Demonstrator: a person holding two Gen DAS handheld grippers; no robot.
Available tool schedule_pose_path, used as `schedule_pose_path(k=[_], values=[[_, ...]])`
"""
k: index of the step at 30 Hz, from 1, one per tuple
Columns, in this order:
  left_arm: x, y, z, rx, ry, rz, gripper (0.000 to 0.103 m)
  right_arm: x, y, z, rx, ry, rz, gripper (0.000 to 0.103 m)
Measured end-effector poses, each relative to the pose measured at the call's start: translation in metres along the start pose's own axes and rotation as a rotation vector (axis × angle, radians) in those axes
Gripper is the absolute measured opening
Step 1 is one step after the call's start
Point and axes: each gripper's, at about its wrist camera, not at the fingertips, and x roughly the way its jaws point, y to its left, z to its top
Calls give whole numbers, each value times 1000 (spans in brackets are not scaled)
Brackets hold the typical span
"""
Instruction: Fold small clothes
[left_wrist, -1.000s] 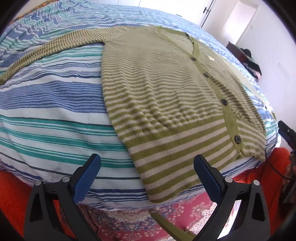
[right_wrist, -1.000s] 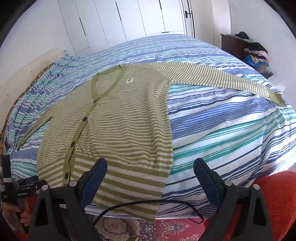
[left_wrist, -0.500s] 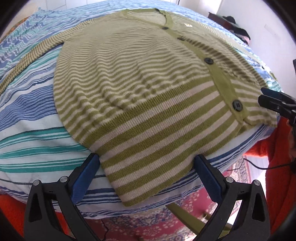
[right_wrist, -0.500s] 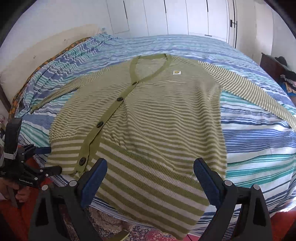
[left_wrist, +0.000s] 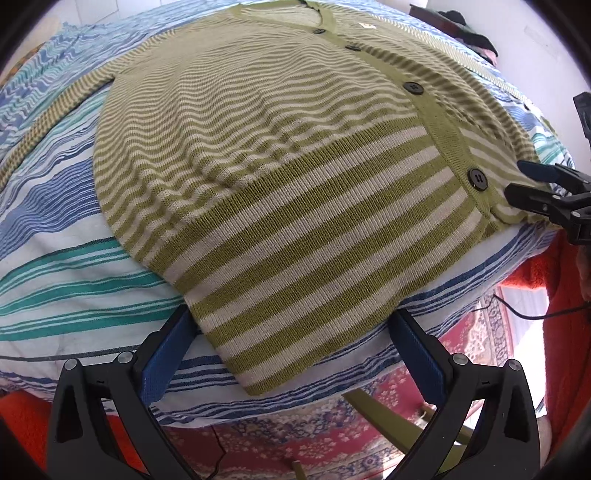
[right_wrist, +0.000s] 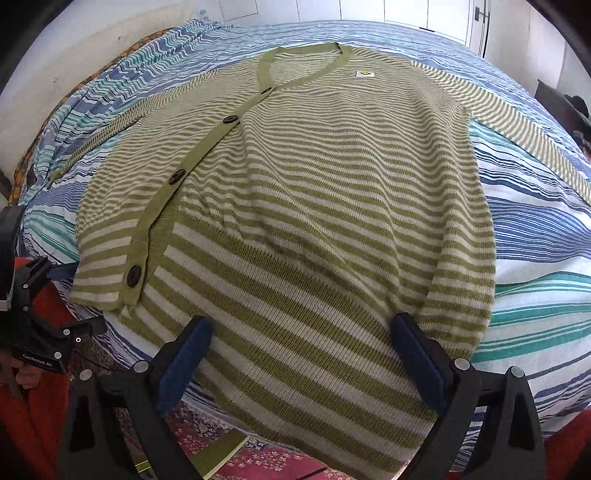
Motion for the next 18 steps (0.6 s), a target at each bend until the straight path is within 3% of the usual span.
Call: schedule_pose_path(k=[18], values=[[0,0,3,0,2,-4,103,1,4,-1,-13,-5,-15,99]])
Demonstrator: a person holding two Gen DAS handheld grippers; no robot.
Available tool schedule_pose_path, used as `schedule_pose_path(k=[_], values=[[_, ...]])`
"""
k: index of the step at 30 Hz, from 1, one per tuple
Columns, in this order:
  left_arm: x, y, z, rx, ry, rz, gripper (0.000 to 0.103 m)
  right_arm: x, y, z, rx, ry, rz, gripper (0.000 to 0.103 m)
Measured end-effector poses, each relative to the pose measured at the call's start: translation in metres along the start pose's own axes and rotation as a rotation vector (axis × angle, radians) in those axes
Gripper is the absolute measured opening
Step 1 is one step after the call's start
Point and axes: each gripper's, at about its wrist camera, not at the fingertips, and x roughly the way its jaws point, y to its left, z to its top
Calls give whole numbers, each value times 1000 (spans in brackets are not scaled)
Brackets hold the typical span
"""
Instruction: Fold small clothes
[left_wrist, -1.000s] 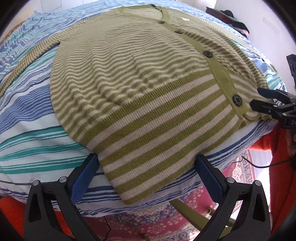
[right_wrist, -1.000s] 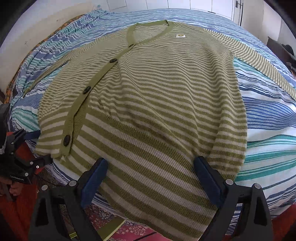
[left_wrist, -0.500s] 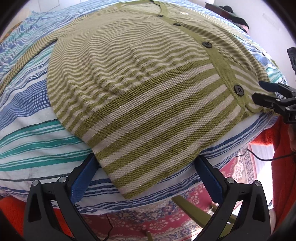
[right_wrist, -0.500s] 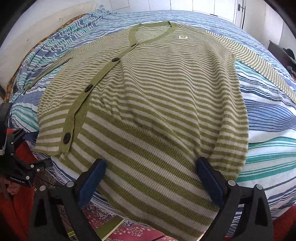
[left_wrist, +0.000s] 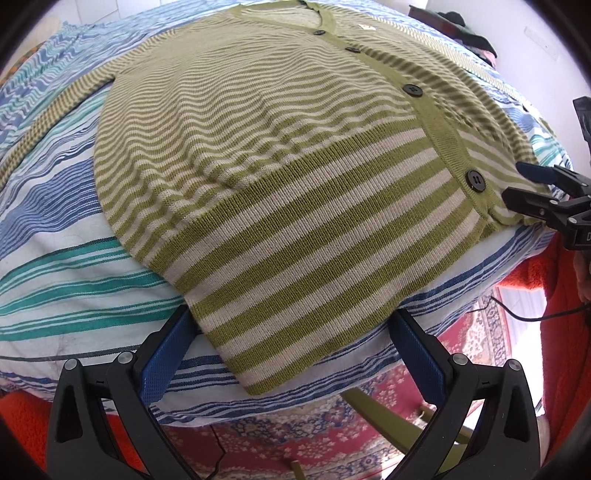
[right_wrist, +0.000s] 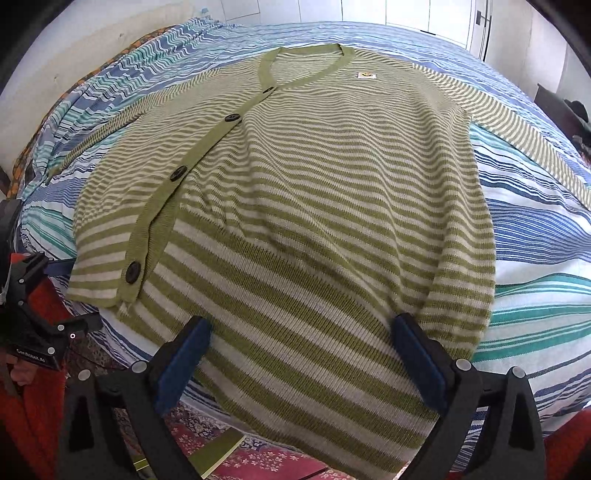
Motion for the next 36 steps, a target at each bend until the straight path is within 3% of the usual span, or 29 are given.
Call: schedule_pose_path(k=[32,36], values=[[-1,-1,3,-8,-5,-7,103,1,1,-1,-14,1,-2,102],[-13,6,6,-36,-43,-32,101,1,1,-1,-21,1,-6,102]])
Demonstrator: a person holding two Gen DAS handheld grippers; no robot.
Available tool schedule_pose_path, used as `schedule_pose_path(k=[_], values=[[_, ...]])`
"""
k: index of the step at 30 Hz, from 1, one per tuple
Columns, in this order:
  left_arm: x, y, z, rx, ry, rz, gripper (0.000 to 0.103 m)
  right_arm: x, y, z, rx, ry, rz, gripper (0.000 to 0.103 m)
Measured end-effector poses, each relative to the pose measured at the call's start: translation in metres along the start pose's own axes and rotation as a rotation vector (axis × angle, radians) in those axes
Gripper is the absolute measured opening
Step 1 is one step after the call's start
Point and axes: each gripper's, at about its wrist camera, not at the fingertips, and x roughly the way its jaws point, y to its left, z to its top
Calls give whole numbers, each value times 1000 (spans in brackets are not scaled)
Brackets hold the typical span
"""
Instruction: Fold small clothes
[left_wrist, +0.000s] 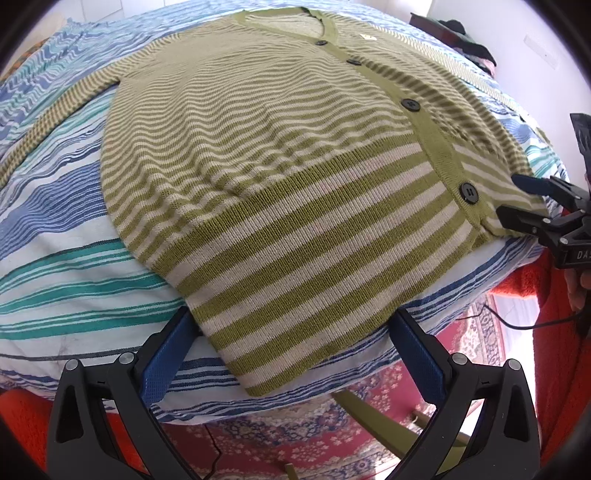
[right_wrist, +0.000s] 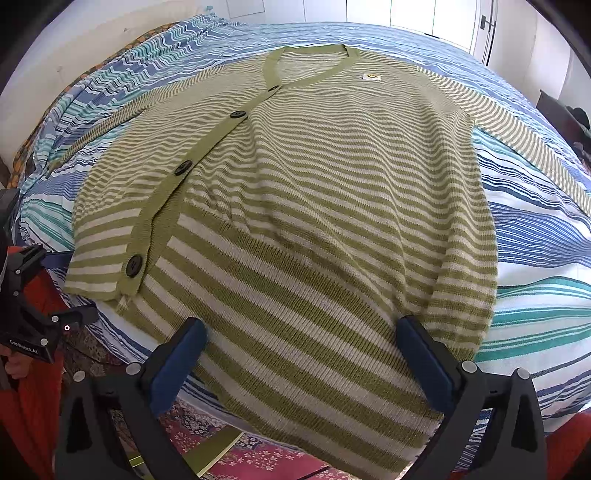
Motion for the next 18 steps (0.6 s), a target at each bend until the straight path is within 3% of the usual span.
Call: schedule_pose_path(k=[3,6,10,18], values=[[-28,11,4,-60,-120,-40,101,0,-1,0,0,-1,1,102],[-43,29,5,-133,-197,-23,101,0,0,0,-3,-1,-1,102],[-37,49,7,-214,-183,-13,101,0,0,0,-5,0,-5,103],[-32,35,6,-174,-180,5,101,0,1,-1,-11,-2,-11,103]])
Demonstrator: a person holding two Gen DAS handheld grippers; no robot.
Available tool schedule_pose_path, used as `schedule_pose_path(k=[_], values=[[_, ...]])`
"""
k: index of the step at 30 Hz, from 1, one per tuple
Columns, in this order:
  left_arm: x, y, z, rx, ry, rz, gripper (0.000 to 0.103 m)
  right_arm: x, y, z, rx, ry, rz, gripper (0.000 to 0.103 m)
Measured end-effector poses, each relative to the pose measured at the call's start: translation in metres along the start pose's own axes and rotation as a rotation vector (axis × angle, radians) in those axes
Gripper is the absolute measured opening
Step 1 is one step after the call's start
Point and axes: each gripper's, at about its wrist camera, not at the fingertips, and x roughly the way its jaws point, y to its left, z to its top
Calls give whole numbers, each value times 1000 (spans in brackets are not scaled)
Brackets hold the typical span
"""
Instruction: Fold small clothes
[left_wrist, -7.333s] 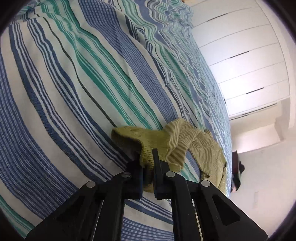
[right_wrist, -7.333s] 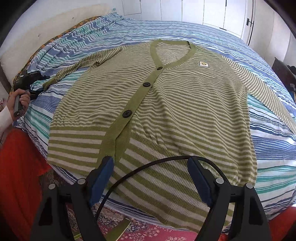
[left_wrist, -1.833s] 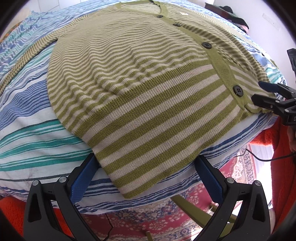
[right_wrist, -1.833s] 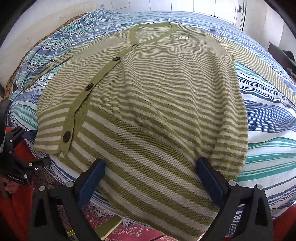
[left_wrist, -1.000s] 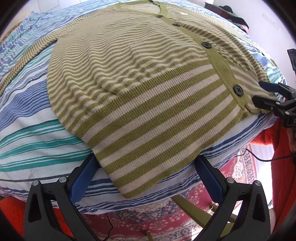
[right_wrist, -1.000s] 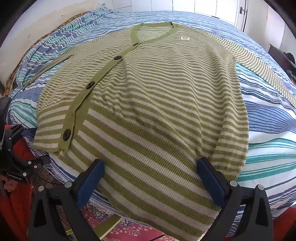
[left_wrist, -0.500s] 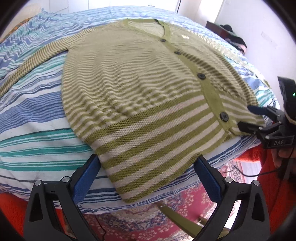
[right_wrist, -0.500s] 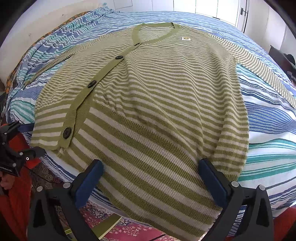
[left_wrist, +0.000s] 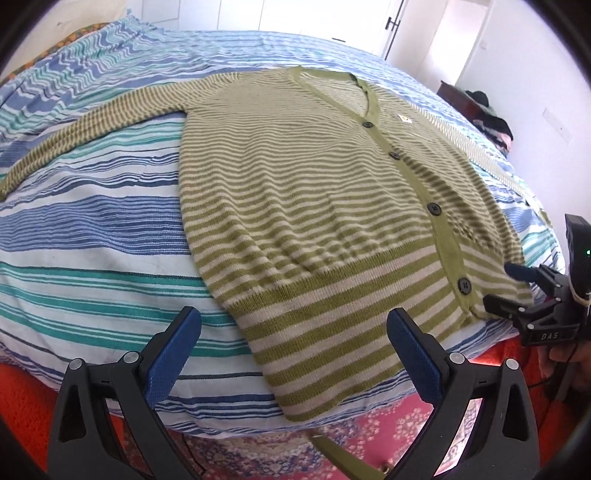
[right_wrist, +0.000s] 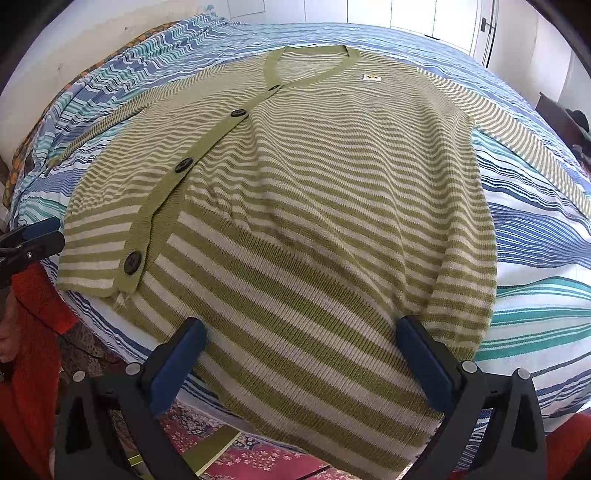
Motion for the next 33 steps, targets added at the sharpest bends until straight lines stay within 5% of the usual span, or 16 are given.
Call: schedule_pose_path(k=[21,33], values=[[2,2,-1,-12,-4,17,101,0,2,0,-3,-1,-3,103],[20,-7,-8,46,90,32,101,0,2,-1,-7,-2,-6,103]])
